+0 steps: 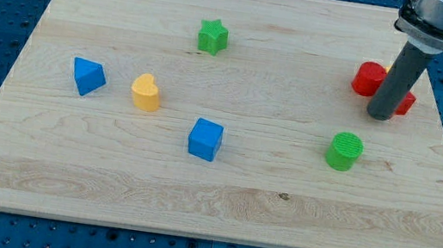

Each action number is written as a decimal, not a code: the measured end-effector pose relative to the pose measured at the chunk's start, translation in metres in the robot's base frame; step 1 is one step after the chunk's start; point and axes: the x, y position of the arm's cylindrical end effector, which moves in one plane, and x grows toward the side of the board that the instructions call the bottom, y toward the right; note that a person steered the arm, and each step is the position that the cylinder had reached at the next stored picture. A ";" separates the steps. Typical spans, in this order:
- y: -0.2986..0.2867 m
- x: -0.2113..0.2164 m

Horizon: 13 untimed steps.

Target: Push the yellow heart to the right side of the board

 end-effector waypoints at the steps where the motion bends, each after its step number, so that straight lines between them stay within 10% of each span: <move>1: -0.019 0.017; 8: -0.366 -0.006; 10: -0.361 0.048; 13: -0.252 -0.011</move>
